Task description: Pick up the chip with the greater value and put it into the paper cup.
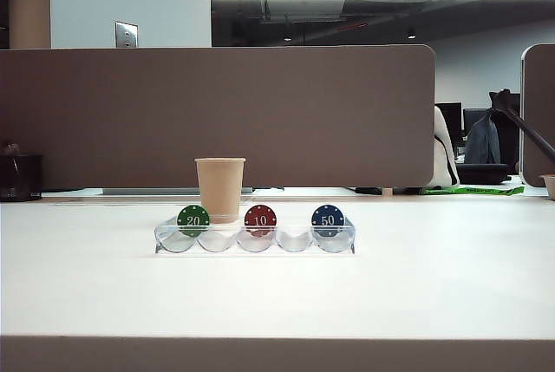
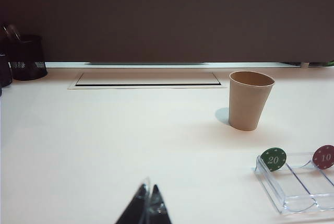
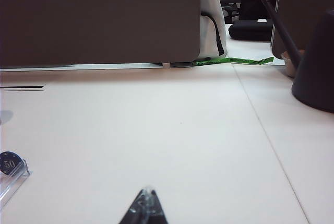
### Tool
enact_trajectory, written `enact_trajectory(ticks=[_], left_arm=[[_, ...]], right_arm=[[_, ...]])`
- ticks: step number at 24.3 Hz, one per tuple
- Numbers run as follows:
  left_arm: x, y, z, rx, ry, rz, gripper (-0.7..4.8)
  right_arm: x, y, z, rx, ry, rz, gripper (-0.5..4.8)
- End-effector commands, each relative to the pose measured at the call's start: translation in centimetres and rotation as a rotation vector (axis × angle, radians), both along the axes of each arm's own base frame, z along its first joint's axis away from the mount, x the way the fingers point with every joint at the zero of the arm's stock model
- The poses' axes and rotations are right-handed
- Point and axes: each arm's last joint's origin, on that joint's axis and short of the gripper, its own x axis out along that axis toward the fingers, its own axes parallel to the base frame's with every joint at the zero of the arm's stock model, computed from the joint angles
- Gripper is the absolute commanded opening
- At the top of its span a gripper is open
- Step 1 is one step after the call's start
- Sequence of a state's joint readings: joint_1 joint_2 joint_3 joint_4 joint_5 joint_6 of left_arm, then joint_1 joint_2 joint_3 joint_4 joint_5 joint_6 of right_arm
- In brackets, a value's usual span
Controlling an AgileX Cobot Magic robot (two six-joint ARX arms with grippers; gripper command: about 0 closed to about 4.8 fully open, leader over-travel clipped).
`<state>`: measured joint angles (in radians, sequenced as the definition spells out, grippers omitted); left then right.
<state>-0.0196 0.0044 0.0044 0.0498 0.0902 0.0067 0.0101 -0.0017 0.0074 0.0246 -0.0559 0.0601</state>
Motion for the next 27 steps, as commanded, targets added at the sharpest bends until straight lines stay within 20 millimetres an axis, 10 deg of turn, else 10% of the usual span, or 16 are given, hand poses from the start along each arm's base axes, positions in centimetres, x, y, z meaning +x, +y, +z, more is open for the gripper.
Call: enact_trajectory(ticks=[1, 18, 27], left_arm=[[0.0, 0.0, 0.2, 0.000, -0.018, -0.004, -0.05], [-0.5, -1.0, 1.3, -0.010, -0.022, -0.268, -0.06], [-0.8, -2.6, 1.7, 0.034, 0.070, -0.416, -0.06]], right_arm=[[0.0, 0.0, 0.1, 0.003, -0.010, 0.000, -0.06], [-1.2, 0.1, 7.7, -0.147, 0.023, 0.018, -0.05], [6.3, 0.7, 15.7, -0.185, 0.319, 0.171, -0.05]])
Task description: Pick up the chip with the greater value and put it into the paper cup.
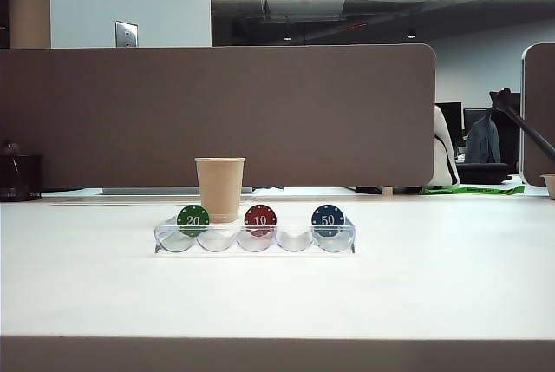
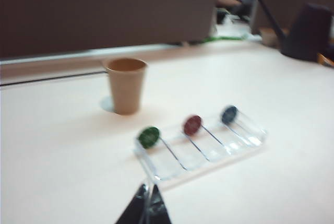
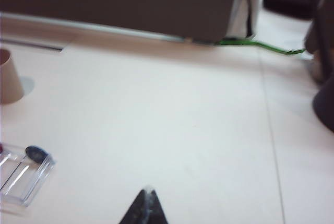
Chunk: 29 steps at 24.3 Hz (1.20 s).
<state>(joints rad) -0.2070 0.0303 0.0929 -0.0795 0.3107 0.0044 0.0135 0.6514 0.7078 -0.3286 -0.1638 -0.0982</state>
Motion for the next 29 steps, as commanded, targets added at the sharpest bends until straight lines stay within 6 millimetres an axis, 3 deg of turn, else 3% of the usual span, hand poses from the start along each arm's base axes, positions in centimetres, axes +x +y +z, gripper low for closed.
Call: enact_trajectory(ticks=[1, 7, 13, 29], left_arm=[[0.2, -0.4, 0.1, 0.034, 0.007, -0.016, -0.06], [1.1, -1.3, 0.5, 0.067, -0.007, -0.041, -0.06], [2.4, -1.7, 2.6, 0.074, -0.006, -0.035, -0.06], [6.5, -3.5, 4.2, 0.116, 0.164, -0.160, -0.06]], right_arm=[[2.6, 0.5, 1.9, -0.050, 0.058, 0.060, -0.06], [8.6, 2.8, 3.7, -0.097, 0.185, 0.164, -0.05], [13.3, 5.4, 3.4, -0.185, 0.232, 0.290, -0.05], [21.1, 7.3, 2.7, -0.275, 0.258, 0.406, -0.05]])
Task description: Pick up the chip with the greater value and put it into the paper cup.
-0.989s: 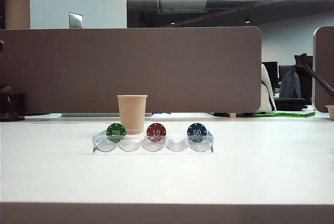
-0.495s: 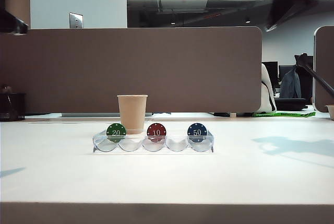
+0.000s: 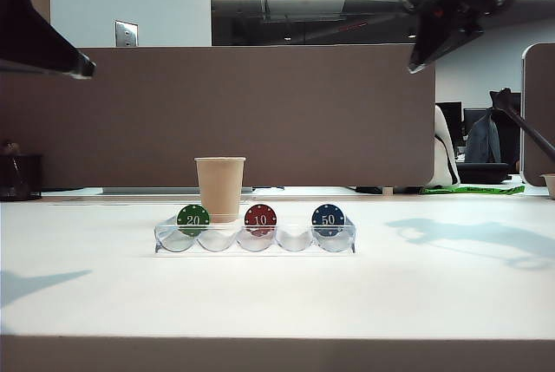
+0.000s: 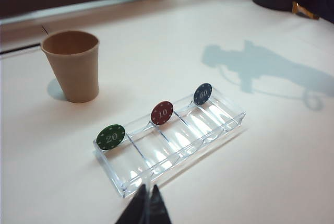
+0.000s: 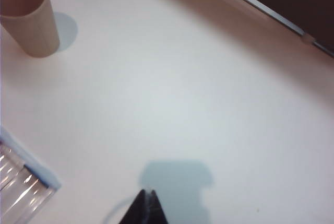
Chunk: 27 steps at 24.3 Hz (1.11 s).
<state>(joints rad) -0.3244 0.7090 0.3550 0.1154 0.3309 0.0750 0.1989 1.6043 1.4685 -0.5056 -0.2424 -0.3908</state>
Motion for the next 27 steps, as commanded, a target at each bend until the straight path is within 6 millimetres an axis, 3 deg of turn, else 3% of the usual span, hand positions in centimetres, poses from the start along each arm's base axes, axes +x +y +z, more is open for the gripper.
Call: enact_trajectory(ticks=[1, 8, 11, 18, 27], left_arm=[[0.3, -0.2, 0.2, 0.002, -0.006, -0.018, -0.06], [0.4, -0.3, 0.2, 0.016, -0.012, -0.043, -0.06], [0.3, -0.4, 0.2, 0.007, -0.008, -0.081, -0.06], [0.3, -0.4, 0.1, 0.009, 0.005, -0.086, -0.06], [0.2, -0.4, -0.3, 0.014, 0.041, -0.107, -0.06]], right_arm=[[1.1, 0.3, 0.2, -0.021, -0.028, 0.040, -0.05], [4.3, 1.2, -1.1, -0.007, -0.025, 0.134, -0.05], [6.0, 1.7, -3.1, 0.023, -0.024, 0.189, -0.05], [8.2, 1.8, -7.1, -0.101, -0.092, 0.396, -0.04], [10.2, 0.7, -10.9, 0.094, -0.085, 0.556, -0.03]])
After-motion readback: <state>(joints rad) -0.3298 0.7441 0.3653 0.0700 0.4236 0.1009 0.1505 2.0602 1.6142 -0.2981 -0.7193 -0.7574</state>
